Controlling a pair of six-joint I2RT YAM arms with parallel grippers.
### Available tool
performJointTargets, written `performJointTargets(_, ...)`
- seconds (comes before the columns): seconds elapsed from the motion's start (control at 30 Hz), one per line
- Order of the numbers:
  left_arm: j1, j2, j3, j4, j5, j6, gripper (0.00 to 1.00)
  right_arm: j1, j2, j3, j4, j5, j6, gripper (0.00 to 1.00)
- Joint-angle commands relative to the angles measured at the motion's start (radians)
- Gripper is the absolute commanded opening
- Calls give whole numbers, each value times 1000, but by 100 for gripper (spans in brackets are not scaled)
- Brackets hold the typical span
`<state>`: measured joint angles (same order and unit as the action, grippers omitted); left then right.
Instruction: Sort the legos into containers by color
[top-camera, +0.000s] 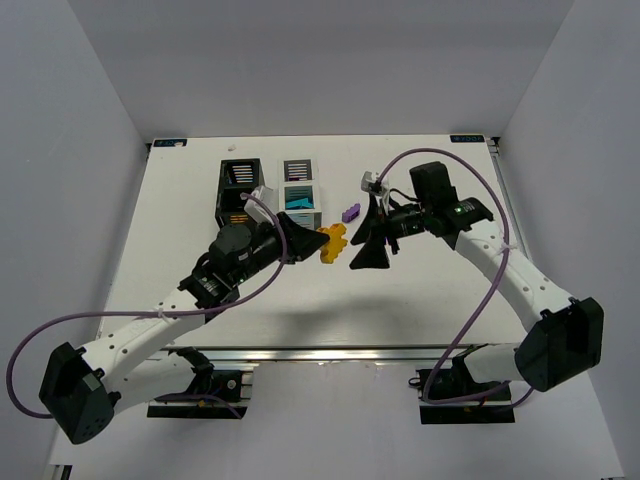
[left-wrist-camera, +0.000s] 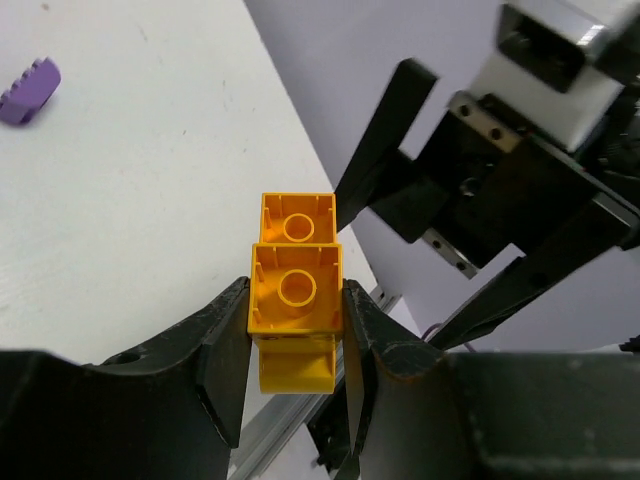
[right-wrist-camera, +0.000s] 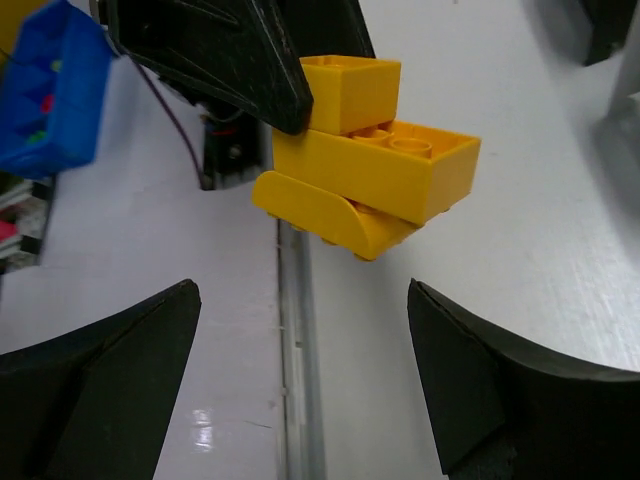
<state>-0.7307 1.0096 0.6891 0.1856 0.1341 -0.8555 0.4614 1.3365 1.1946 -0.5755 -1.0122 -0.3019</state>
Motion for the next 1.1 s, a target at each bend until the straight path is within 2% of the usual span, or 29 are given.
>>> performJointTargets(0.0,-1,-23,10,72,-28,16,0,-16,27,-16,192,-196,248,88)
performJointTargets(0.27,-1,-29,-11,190,13,-16,0,-20,107,16,413,-298,518,87)
performJointTargets(0.47,-3,-39,-23,250,30,-28,0,-20,133,17,505,-322,575,82)
performJointTargets(0.6,-3,-37,-34,273,36,-39,0,-21,136,10,623,-327,665,79)
performJointTargets(0.8,-3,-28,-37,285,42,-48,0,-20,155,8,720,-344,733,68)
performJointTargets(1.07,-1,-17,-30,287,38,-43,0,-20,159,-9,764,-376,774,47)
